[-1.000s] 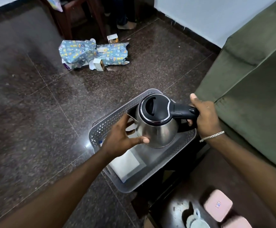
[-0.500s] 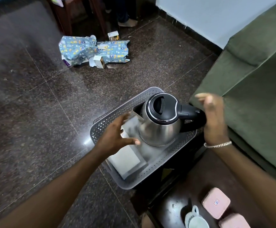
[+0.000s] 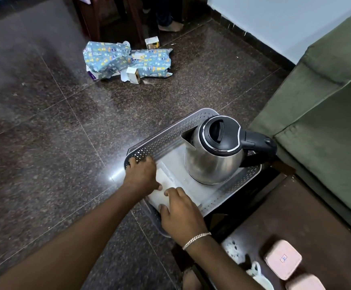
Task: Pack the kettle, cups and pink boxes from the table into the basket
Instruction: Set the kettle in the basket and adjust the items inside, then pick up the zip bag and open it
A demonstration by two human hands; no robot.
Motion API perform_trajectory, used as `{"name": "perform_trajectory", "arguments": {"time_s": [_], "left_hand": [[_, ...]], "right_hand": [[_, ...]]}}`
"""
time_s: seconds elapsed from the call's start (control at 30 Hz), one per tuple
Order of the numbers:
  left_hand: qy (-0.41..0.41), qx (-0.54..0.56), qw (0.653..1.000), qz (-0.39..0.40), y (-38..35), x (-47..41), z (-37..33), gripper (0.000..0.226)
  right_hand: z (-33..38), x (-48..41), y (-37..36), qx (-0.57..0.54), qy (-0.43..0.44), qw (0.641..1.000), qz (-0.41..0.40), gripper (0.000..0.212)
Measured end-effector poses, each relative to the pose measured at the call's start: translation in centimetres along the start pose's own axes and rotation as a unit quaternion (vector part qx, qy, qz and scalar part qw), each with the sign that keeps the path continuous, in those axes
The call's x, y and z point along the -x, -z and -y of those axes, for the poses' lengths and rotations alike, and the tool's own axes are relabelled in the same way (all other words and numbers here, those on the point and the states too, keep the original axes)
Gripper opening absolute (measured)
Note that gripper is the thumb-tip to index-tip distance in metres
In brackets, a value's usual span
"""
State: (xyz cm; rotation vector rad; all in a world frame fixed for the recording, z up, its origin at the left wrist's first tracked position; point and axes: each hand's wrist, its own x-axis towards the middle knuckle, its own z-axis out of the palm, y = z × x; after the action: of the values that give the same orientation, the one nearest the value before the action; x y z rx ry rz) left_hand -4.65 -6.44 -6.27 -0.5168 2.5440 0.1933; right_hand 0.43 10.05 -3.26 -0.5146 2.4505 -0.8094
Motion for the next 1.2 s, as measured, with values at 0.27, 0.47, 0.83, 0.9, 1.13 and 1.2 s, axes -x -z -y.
{"name": "perform_trajectory", "arguments": {"time_s": [0.27, 0.47, 0.83, 0.9, 1.13, 1.2], "left_hand": [[0.035, 0.107, 0.993, 0.023, 1.7, 0.5, -0.8, 0.028], [0.040, 0.391, 0.919, 0.026, 4.4, 3.6, -1.4, 0.039], [-0.183, 0.543, 0.814, 0.091, 4.9, 12.1, -7.1, 0.038], [-0.202, 0.539, 0.813, 0.089, 4.7, 13.3, -9.1, 0.035], [-0.268, 0.485, 0.827, 0.092, 2.8, 17.7, -17.4, 0.027], [-0.270, 0.486, 0.825, 0.102, 2.1, 19.0, -19.9, 0.026]], "right_hand": [[0.0, -0.9, -1.8, 0.096, 0.020, 0.994, -0.037, 0.047], [0.0, 0.3, 0.1, -0.022, 0.055, 0.991, -0.118, 0.021], [-4.0, 7.7, 8.1, -0.352, -0.006, 0.923, -0.154, 0.011], [-5.6, 9.5, 9.0, -0.368, -0.011, 0.918, -0.150, 0.017], [-12.0, 16.4, 12.2, -0.553, -0.071, 0.808, -0.191, 0.025], [-14.4, 18.8, 13.7, -0.562, -0.087, 0.785, -0.246, 0.029]]}}
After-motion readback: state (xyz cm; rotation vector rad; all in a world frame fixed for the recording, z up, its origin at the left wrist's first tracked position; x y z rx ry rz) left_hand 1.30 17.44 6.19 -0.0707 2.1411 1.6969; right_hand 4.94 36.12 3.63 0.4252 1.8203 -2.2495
